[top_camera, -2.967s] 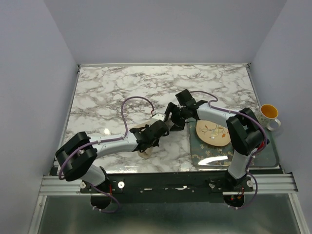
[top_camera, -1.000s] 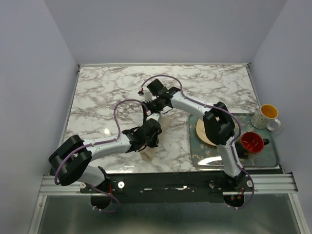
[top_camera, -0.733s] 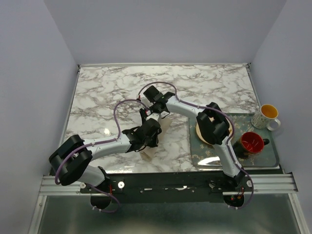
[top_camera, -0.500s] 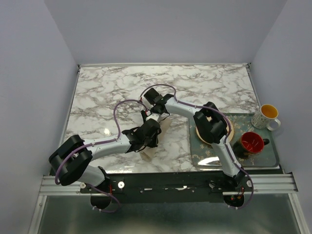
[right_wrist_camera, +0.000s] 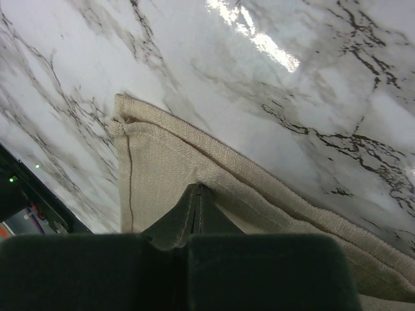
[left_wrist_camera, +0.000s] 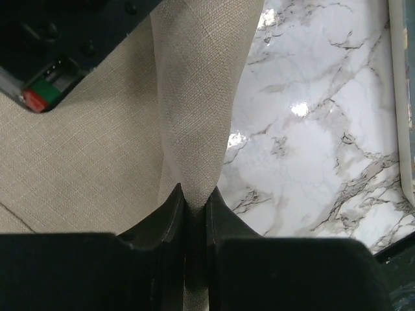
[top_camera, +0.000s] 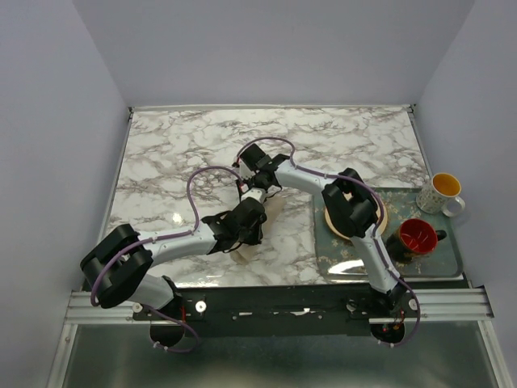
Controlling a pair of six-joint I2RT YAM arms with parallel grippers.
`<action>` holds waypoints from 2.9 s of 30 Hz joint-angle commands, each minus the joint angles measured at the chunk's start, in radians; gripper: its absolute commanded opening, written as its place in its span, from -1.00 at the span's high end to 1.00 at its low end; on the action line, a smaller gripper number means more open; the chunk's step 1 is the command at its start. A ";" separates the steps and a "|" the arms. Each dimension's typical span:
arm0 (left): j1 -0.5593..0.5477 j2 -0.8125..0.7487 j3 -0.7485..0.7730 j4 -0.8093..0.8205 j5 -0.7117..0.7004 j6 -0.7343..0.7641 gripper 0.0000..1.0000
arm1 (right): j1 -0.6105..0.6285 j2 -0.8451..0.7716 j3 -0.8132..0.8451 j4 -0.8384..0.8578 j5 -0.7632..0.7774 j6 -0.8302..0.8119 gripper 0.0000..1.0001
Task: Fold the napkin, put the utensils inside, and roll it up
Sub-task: Roll the napkin with the utensil
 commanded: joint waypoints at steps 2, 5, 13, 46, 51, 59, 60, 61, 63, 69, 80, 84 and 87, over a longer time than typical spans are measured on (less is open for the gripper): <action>-0.002 -0.023 -0.006 -0.029 0.019 -0.074 1.00 | -0.035 0.047 -0.008 0.005 0.172 -0.018 0.99; 0.003 -0.040 -0.018 -0.039 0.016 -0.096 1.00 | -0.035 0.051 0.001 0.007 0.164 -0.023 0.99; 0.106 -0.072 -0.105 0.131 0.172 -0.064 1.00 | -0.037 0.058 0.013 0.004 0.142 -0.038 0.99; 0.182 0.089 -0.095 0.257 0.385 -0.018 1.00 | -0.113 -0.039 0.191 -0.254 0.113 -0.064 0.72; 0.183 0.097 -0.083 0.240 0.380 -0.018 1.00 | -0.143 -0.105 0.129 -0.311 0.195 -0.115 0.85; 0.181 0.112 -0.080 0.234 0.366 -0.027 1.00 | -0.156 -0.130 0.009 -0.291 0.274 -0.158 0.99; 0.181 0.113 -0.080 0.237 0.365 -0.028 1.00 | -0.158 -0.126 -0.008 -0.257 0.264 -0.167 0.99; 0.182 0.113 -0.081 0.246 0.369 -0.034 1.00 | -0.158 -0.114 -0.022 -0.239 0.261 -0.170 0.99; 0.183 0.118 -0.080 0.248 0.372 -0.034 1.00 | -0.156 -0.090 -0.036 -0.225 0.251 -0.179 0.99; 0.183 0.103 -0.080 0.234 0.371 -0.033 1.00 | -0.158 -0.140 -0.085 -0.228 0.303 -0.164 0.99; 0.181 0.127 -0.072 0.242 0.381 -0.042 1.00 | -0.158 -0.172 0.006 -0.231 0.190 -0.130 0.99; 0.183 0.141 -0.076 0.247 0.386 -0.048 1.00 | -0.156 -0.174 -0.118 -0.150 0.169 -0.100 0.99; 0.187 0.152 -0.089 0.263 0.395 -0.057 1.00 | -0.159 -0.183 -0.206 -0.084 0.188 -0.090 0.99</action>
